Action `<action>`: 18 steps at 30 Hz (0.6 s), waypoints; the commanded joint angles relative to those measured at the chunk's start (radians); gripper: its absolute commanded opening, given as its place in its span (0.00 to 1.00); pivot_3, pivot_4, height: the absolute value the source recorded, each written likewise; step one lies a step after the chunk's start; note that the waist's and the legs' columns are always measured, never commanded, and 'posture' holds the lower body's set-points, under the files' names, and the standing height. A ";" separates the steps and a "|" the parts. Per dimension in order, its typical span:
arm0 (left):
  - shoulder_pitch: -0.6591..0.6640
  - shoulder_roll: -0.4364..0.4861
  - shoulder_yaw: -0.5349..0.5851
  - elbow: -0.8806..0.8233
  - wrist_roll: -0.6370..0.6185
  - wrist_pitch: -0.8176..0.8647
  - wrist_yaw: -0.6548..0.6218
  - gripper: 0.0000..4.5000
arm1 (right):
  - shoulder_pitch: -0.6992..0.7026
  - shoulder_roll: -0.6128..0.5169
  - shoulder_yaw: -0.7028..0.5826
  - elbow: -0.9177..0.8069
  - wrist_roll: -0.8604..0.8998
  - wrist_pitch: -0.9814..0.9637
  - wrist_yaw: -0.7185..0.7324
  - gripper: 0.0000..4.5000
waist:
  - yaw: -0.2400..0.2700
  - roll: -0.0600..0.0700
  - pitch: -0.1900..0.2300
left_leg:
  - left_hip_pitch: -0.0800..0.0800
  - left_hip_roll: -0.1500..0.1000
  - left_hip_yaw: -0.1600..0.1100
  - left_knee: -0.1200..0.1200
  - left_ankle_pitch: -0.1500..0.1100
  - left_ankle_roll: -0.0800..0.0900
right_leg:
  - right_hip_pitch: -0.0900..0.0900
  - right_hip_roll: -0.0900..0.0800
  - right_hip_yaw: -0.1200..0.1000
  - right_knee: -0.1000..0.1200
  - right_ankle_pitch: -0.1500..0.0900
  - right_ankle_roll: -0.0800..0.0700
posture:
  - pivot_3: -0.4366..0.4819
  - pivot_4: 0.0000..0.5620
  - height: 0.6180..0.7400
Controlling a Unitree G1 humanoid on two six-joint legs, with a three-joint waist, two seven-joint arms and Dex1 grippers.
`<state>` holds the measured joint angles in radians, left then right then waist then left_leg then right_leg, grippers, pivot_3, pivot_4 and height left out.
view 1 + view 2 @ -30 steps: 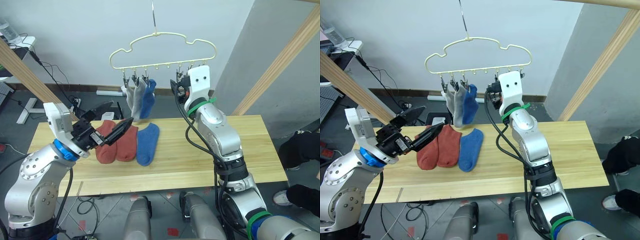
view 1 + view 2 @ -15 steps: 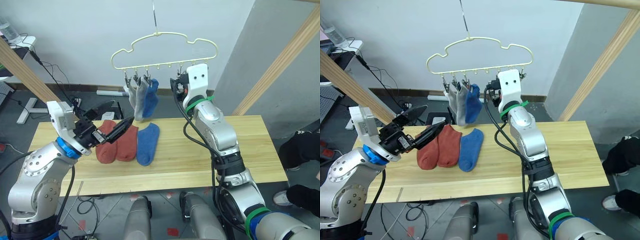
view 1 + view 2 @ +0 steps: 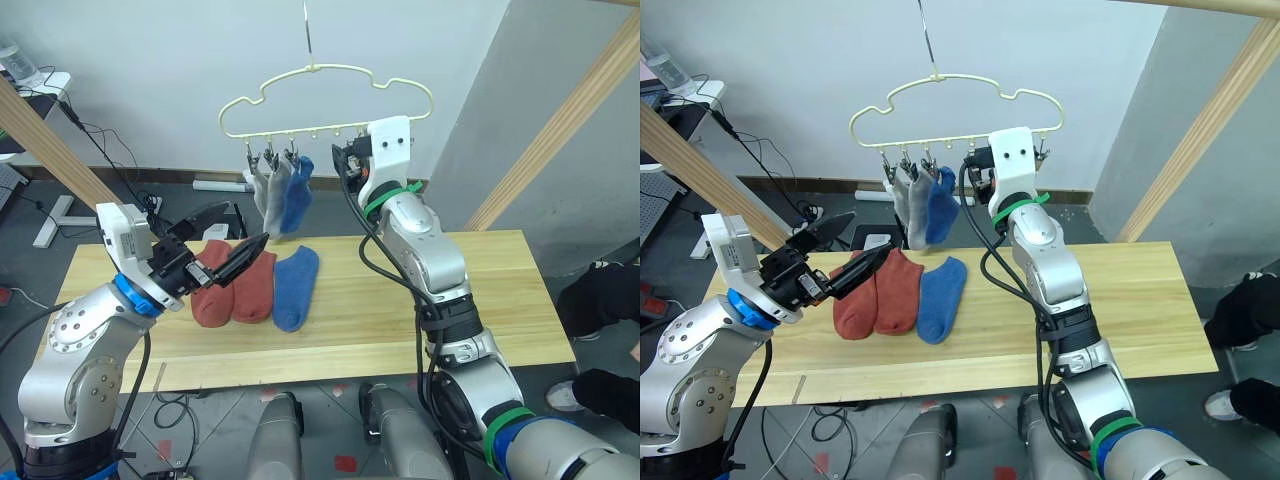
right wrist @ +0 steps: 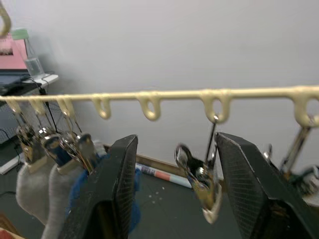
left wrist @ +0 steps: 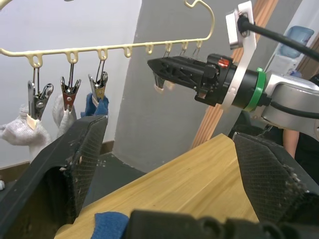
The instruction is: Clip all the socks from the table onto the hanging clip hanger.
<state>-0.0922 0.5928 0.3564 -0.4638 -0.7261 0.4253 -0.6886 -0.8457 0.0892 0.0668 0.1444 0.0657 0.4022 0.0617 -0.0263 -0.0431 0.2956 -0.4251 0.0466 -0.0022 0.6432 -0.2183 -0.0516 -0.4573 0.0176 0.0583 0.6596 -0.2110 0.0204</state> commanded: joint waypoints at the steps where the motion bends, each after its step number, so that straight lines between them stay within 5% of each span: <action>1: -0.005 0.001 0.006 -0.019 -0.004 -0.019 0.001 1.00 | -0.023 0.008 -0.010 -0.017 0.010 -0.023 0.002 0.57 | 0.000 0.000 0.000 | 0.000 0.000 0.000 0.000 0.000 0.000 | 0.000 0.000 0.000 0.000 0.000 0.000 | 0.58 0.49 1.00; 18: -0.014 -0.007 -0.014 0.002 0.011 -0.031 0.001 1.00 | -0.031 0.015 -0.023 -0.002 0.016 -0.022 -0.002 0.57 | 0.000 0.000 0.000 | 0.000 0.000 0.000 0.000 0.000 0.000 | 0.000 0.000 0.000 0.000 0.000 0.000 | 0.58 0.50 1.00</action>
<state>-0.0996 0.5864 0.3378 -0.4517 -0.7194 0.4141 -0.6879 -0.8511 0.0980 0.0527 0.1643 0.0717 0.4013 0.0607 -0.0260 -0.0430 0.2957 -0.4252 0.0466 -0.0023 0.6431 -0.2183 -0.0516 -0.4573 0.0176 0.0581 0.6594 -0.2111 0.0203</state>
